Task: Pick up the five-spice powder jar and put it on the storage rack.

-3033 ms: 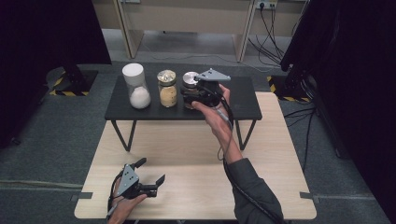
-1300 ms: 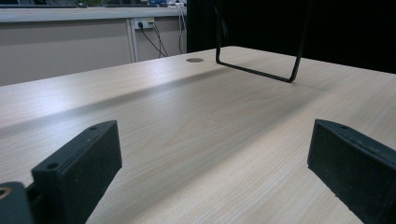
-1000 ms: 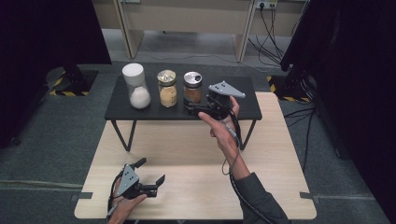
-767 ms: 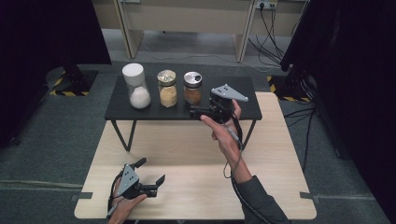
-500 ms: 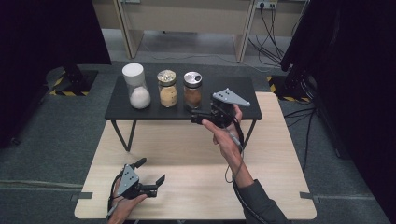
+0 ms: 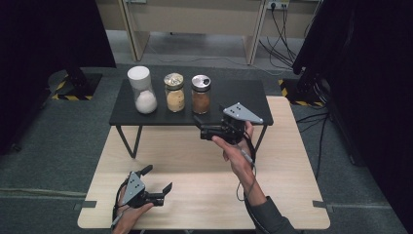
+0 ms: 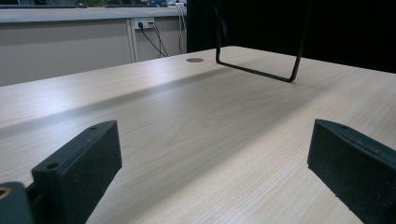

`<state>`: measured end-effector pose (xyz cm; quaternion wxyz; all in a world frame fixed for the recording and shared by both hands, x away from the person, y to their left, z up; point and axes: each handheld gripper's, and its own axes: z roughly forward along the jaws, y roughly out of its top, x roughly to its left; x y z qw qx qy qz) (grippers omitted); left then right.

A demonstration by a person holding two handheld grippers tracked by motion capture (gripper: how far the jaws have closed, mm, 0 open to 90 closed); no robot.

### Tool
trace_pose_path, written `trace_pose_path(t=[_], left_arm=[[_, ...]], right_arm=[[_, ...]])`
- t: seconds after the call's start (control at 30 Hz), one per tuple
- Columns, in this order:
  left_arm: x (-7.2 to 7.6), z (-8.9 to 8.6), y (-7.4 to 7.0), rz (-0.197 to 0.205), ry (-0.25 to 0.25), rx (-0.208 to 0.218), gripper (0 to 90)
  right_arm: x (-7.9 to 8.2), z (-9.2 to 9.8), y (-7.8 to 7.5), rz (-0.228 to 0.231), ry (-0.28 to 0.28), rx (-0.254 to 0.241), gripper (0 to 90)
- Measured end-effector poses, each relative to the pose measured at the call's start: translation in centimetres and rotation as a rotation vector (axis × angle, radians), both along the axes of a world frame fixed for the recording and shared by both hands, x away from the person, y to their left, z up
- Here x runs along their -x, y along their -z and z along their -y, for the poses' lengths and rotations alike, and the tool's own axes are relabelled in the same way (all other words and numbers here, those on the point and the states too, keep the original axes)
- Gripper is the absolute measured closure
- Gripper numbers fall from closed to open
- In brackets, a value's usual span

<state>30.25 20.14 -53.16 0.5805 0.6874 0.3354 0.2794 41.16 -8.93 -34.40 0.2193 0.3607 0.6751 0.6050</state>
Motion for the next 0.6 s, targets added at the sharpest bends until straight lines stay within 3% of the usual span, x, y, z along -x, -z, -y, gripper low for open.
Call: trace_pose_path(t=[0.6], left_arm=[[0.0, 0.0, 0.0, 0.001, 0.000, -0.001, 2.0]], right_arm=[[2.1, 0.2, 2.6, 0.027, -0.042, -0.007, 1.0]])
